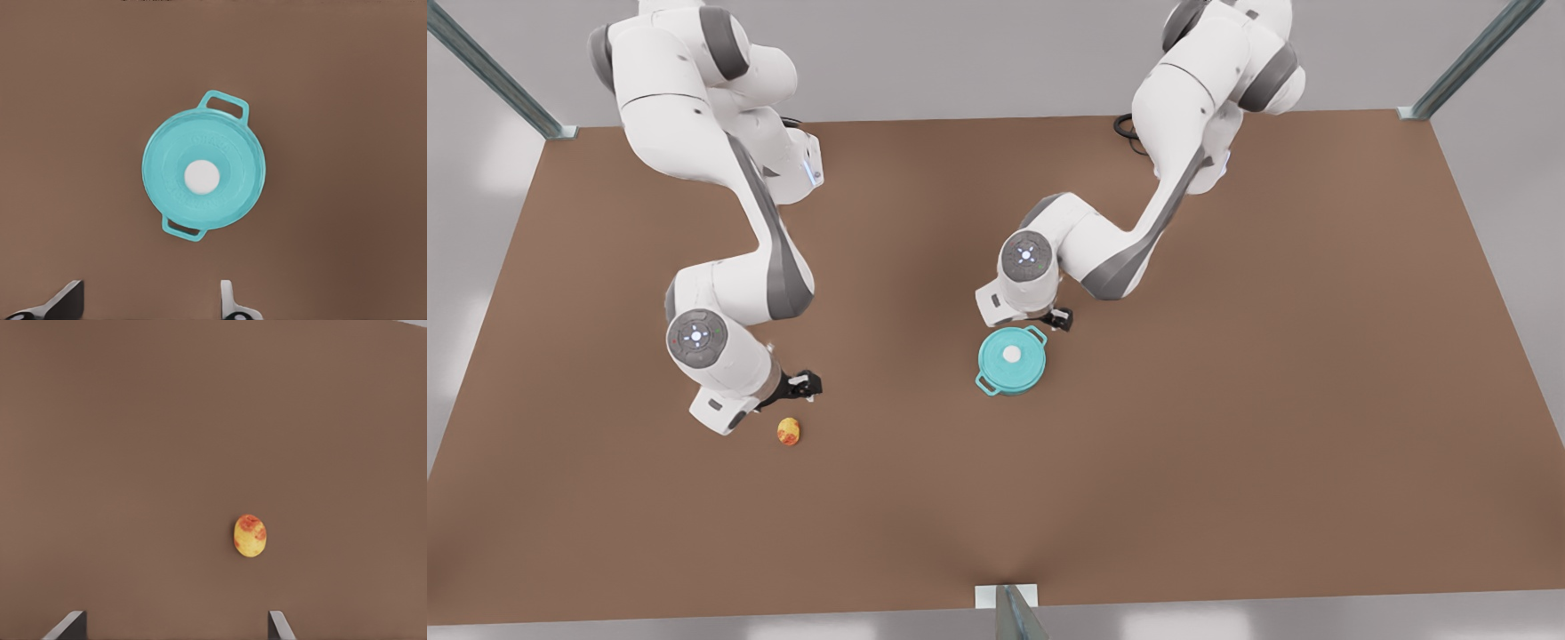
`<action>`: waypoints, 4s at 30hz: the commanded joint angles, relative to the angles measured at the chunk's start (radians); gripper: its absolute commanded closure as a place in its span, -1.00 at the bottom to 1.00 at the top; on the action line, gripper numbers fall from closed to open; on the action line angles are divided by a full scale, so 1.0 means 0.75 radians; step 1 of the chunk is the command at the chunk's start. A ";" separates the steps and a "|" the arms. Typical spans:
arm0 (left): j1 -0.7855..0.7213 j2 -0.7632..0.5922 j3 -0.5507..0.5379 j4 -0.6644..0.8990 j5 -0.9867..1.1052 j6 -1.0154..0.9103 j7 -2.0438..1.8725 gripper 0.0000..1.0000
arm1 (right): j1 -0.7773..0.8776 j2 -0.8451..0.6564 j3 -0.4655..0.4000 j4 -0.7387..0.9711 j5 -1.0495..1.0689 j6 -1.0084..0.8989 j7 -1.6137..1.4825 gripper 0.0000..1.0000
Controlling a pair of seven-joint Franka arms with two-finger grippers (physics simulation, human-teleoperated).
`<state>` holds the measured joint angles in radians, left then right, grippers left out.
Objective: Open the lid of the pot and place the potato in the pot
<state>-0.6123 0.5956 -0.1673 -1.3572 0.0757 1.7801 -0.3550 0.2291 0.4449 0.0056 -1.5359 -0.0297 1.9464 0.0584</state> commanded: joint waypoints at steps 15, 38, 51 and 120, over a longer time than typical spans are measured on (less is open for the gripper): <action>-0.039 0.190 0.029 -0.015 0.118 0.449 -0.971 -1.00 | -0.029 0.215 -0.010 -0.014 -0.040 0.231 -0.037 -1.00; -0.055 0.251 0.029 -0.060 0.153 0.470 -0.954 -0.29 | -0.076 0.348 -0.024 -0.104 -0.032 0.354 -0.084 -1.00; 0.428 0.206 0.033 0.049 0.118 0.312 -0.081 -0.05 | -0.074 0.274 -0.030 -0.276 -0.034 0.628 -0.088 -1.00; 0.908 -0.264 0.064 -0.062 -0.305 -0.310 0.283 -1.00 | -0.070 0.356 -0.042 -0.288 -0.032 0.722 -0.168 -0.25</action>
<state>0.0690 0.3985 -0.1194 -1.4040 -0.1536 1.5487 -0.1474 0.1755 0.7134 -0.0256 -1.7529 -0.0558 2.4893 -0.0447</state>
